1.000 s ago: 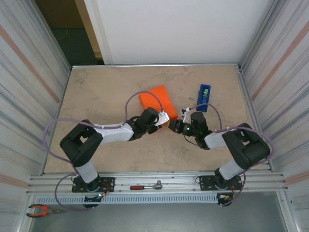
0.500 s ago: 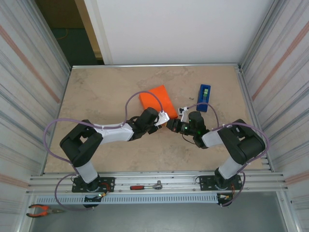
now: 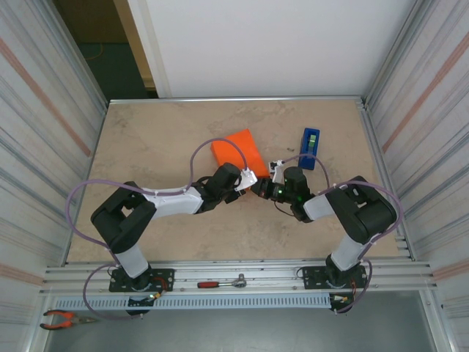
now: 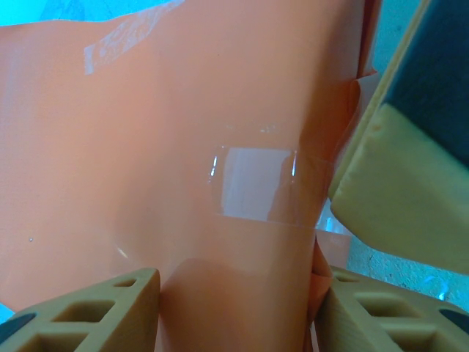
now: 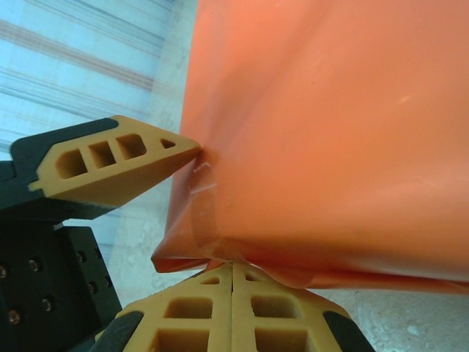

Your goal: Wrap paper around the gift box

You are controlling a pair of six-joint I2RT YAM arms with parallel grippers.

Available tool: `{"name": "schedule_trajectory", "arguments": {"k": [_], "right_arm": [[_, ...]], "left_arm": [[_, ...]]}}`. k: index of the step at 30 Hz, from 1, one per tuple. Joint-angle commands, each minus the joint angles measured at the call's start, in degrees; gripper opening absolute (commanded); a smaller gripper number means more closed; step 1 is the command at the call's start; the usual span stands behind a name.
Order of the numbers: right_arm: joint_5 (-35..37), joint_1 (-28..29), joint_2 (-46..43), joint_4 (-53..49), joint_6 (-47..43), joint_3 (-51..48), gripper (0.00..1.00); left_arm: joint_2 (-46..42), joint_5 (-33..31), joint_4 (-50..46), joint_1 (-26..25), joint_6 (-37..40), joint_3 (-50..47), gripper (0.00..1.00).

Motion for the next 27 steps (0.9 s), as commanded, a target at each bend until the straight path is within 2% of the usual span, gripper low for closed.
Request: {"name": "schedule_trajectory", "arguments": {"k": [1, 15, 27], "right_arm": [[-0.6, 0.1, 1.4, 2.8, 1.1, 1.0, 0.0], [-0.7, -0.6, 3.6, 4.2, 1.7, 1.4, 0.0], [-0.7, -0.6, 1.9, 4.1, 1.2, -1.5, 0.0]], "left_arm": [[2.9, 2.0, -5.3, -0.3, -0.5, -0.4, 0.54], [3.1, 2.0, -5.2, -0.4, -0.6, -0.5, 0.54], [3.2, 2.0, -5.3, -0.3, -0.5, -0.5, 0.54]]}}
